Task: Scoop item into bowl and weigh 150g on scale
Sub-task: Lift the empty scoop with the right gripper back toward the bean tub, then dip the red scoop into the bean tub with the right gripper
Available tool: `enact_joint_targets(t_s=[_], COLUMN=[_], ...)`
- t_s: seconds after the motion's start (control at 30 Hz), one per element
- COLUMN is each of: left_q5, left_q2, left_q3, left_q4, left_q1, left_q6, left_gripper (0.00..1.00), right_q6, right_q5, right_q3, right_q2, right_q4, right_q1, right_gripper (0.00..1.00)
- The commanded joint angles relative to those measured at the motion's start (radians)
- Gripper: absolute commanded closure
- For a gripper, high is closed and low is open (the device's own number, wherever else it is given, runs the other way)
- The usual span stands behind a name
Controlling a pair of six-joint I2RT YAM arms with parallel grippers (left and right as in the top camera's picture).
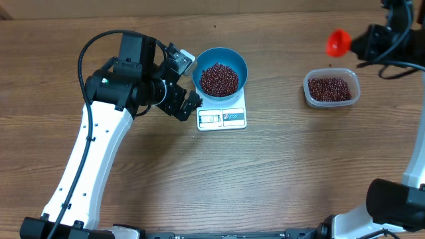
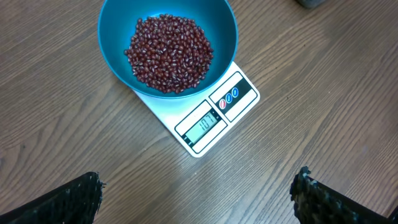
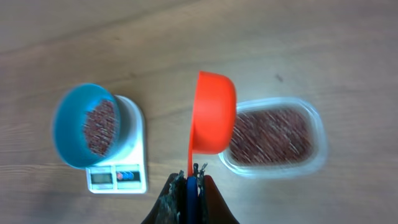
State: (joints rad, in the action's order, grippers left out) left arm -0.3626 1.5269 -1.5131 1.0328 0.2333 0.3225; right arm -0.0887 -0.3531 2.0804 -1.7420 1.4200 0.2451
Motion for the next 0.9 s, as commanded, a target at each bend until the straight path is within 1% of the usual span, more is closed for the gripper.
enact_joint_targets(t_s=[0.0,0.1,0.27,0.6,0.77,0.87], left_q5=[0.007,0.007,0.007,0.007,0.007,0.007], left_q2=[-0.023,-0.023,-0.023,-0.023,-0.023,-0.023], left_q3=[0.005,0.005,0.005,0.005,0.005,0.005], left_q4=[0.003,0.003,0.003,0.003,0.003,0.003], left_q1=[-0.004,-0.004,-0.004,-0.004,-0.004,-0.004], left_q6=[0.022,0.022,0.022,0.022,0.022,0.022], left_gripper=[0.0,0.01,0.0,0.0,0.0,0.0], right_q6=[-0.026,-0.051,-0.051,-0.051,-0.05,-0.05], right_q5=[0.057,0.064,0.084,0.084,0.078,0.035], right_q3=[0.013,-0.002,-0.099,-0.337,-0.421,-0.457], right_q2=[-0.019,-0.053,-0.091,-0.112,-0.113,-0.114], right_q4=[0.041,0.056,0.014,-0.153,-0.24,-0.29], right_q1=[0.047,0.061,0.064,0.064,0.064,0.063], right_gripper=[0.96,0.96,0.96,0.96,0.96,0.96])
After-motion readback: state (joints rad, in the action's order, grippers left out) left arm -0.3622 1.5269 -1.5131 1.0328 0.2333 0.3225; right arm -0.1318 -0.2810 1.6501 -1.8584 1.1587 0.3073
